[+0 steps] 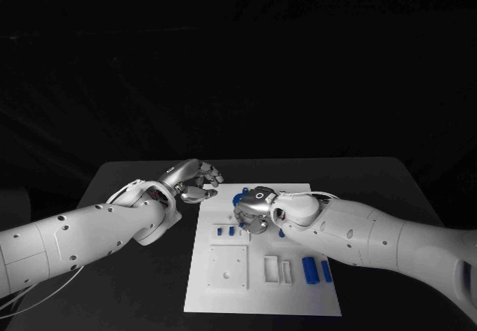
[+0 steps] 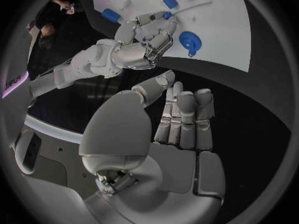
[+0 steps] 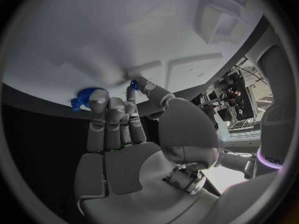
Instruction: Assemble the parts on the task board
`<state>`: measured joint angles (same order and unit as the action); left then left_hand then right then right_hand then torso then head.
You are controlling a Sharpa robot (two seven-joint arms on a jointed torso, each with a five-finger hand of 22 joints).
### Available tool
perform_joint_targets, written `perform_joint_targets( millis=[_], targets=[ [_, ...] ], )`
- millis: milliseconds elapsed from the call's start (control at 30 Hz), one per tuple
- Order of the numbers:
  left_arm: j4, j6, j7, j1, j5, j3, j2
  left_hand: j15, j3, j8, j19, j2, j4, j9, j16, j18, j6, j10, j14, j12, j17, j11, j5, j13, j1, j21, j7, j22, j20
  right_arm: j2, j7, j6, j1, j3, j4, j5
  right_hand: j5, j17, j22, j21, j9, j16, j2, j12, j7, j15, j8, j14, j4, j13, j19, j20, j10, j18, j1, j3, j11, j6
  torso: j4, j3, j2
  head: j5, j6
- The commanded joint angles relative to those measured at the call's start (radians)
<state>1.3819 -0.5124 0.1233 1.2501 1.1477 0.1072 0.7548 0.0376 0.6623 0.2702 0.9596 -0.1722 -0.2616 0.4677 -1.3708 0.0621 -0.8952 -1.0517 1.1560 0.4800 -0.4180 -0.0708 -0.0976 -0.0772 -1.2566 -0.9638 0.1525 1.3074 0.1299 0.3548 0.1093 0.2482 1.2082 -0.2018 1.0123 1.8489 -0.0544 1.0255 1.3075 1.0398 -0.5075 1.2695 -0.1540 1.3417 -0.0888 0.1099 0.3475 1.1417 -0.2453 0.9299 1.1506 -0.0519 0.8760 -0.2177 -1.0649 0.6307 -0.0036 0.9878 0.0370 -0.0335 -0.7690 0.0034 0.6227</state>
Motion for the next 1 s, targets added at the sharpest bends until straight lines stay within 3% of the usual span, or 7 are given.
perform_joint_targets(
  millis=[33,133,333,533,1000],
  targets=[
    [0.005,0.012,-0.002,0.001,-0.005,-0.001,0.0,0.001,0.007,-0.001,-0.003,0.0,0.0,-0.002,0.007,0.055,0.009,0.0,0.006,-0.005,0.002,-0.004,-0.006,0.0,-0.007,0.004,0.012,0.002,0.006,0.002,-0.012,-0.018,-0.008,-0.004,0.002,0.016,0.005,-0.001,0.009,-0.004,-0.001,0.002,0.008,0.002,-0.014,-0.001,0.002,0.008,0.008,-0.002,0.007,-0.004,0.01,-0.044,0.005,0.007,0.0,0.021,-0.0002,-0.0003,0.0,0.0,0.0],
    [0.008,0.018,-0.003,0.001,-0.012,0.0,0.001,0.001,0.007,-0.001,-0.003,0.001,0.001,-0.002,0.007,0.055,0.009,-0.001,0.006,-0.005,0.002,-0.004,-0.006,0.0,-0.006,0.005,0.012,0.002,0.006,0.006,-0.014,-0.015,-0.008,-0.004,0.007,0.01,0.005,-0.002,0.008,-0.007,-0.001,0.001,0.02,0.0,-0.013,0.0,0.001,0.009,0.025,-0.003,0.007,-0.005,0.011,-0.044,-0.004,0.036,-0.001,0.023,-0.0001,-0.0003,0.0,0.0,0.001],
    [0.016,0.023,-0.006,0.001,-0.045,0.0,0.004,0.001,0.004,-0.001,-0.003,0.003,0.006,-0.002,0.008,0.054,0.012,-0.005,0.007,-0.003,0.001,-0.004,-0.005,-0.001,0.001,0.005,0.013,0.002,0.005,0.013,-0.024,-0.023,-0.01,-0.004,0.016,-0.01,0.005,-0.002,0.009,-0.006,-0.002,0.001,0.021,-0.001,-0.012,0.001,-0.001,0.012,0.064,-0.004,0.011,-0.004,0.015,-0.044,-0.004,0.091,-0.002,0.026,-0.0001,-0.0002,0.0,0.001,0.002],
    [0.022,0.023,-0.006,0.001,-0.046,0.0,0.006,0.001,0.004,-0.001,-0.003,0.003,0.007,-0.003,0.008,0.054,0.013,-0.005,0.007,-0.003,0.001,-0.004,-0.005,-0.001,0.002,0.005,0.014,0.002,0.005,0.014,-0.023,-0.053,-0.01,-0.004,0.014,-0.02,0.005,-0.003,0.011,-0.008,-0.001,-0.002,0.018,-0.005,-0.016,-0.002,-0.008,0.01,0.094,-0.005,0.01,-0.002,0.013,-0.044,0.017,0.108,0.001,0.017,-0.0004,0.0006,0.0,-0.001,0.002],
    [0.022,0.023,-0.007,0.001,-0.046,0.0,0.006,0.001,0.003,-0.002,-0.002,0.003,0.009,-0.003,0.008,0.054,0.014,-0.005,0.007,-0.004,0.001,-0.003,-0.005,-0.001,0.005,0.006,0.014,0.002,0.006,0.004,-0.056,-0.091,-0.013,-0.004,0.003,-0.019,0.005,-0.002,0.013,-0.011,0.005,-0.003,0.007,-0.007,-0.024,-0.009,-0.021,0.004,0.124,-0.004,0.003,-0.001,0.005,-0.044,0.047,0.124,0.008,0.001,0.0007,0.0003,0.0,-0.001,0.005]
  ],
)
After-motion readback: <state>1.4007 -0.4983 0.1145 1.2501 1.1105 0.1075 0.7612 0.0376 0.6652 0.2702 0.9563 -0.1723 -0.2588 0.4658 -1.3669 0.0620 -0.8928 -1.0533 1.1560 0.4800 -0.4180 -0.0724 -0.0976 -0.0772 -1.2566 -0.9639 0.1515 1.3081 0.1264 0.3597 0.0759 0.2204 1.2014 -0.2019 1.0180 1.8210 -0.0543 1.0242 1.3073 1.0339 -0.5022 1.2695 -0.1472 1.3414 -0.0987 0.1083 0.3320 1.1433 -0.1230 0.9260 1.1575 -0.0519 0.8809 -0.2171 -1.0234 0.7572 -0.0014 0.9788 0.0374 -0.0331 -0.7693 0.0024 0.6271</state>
